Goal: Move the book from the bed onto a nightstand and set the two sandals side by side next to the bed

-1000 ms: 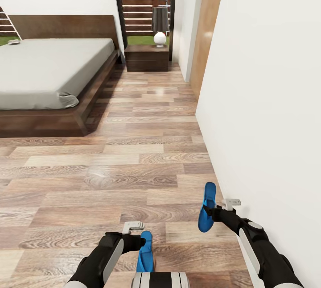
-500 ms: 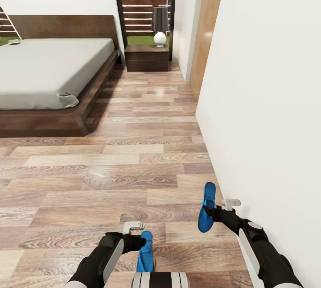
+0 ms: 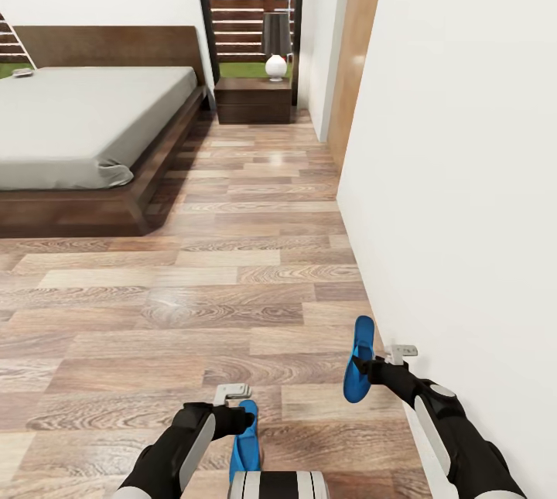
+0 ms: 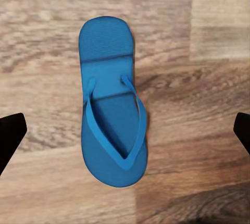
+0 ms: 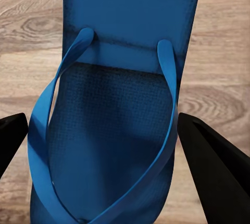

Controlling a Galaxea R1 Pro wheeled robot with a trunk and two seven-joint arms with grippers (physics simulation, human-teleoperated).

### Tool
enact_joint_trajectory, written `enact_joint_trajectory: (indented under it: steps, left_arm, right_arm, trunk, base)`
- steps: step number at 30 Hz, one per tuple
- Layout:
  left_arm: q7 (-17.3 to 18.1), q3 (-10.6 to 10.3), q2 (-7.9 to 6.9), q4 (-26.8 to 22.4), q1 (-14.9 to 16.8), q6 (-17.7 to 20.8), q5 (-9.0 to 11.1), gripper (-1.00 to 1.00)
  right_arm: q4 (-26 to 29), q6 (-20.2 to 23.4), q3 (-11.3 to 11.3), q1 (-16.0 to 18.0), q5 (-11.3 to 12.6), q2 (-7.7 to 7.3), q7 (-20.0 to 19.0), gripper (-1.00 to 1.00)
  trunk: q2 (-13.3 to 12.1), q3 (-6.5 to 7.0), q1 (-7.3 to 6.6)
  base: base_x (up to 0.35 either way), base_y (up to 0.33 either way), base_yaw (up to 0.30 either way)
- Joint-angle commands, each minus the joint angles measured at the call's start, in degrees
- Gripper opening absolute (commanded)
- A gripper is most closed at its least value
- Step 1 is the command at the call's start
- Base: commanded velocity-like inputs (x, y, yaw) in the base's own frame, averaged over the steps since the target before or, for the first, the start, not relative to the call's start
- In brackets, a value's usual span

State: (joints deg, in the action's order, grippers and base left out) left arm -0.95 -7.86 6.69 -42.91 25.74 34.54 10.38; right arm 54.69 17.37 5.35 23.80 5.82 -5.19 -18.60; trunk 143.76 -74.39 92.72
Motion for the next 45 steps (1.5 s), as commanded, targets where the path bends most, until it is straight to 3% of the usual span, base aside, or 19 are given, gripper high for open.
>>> enact_joint_trajectory:
  steps: [1,31,40,45]
  left_arm:
    - [-0.10,-0.07,-0.01,-0.07,0.01,0.27,0.34,1.00]
    - [-0.39,0.14,-0.28,-0.07,0.01,0.19,0.18,1.00]
    - [-8.28,0.21,-0.54,-0.05,0.24,-0.23,-0.06,1.00]
    - [-9.06,0.10,-0.31,0.16,0.36,-0.27,0.20,1.00]
  right_arm:
    - [0.07,0.47,0.10,0.01,0.60,0.01,-0.18,-1.00]
    - [-0.10,0.47,-0.08,0.01,0.46,0.03,0.12,-1.00]
    - [0.23,0.58,0.01,0.01,0.51,-0.03,-0.09,-1.00]
    - [0.17,0.60,0.01,0.01,0.51,0.00,-0.07,-1.00]
  trunk:
    - [0.02,-0.04,-0.01]
    - [0.02,-0.04,-0.01]
    - [0.02,-0.04,-0.01]
    - [0.02,-0.04,-0.01]
  base:
    - [0.000,-0.002,0.000]
    - [0.000,-0.027,0.000]
    - [0.000,0.000,0.000]
    - [0.000,0.000,0.000]
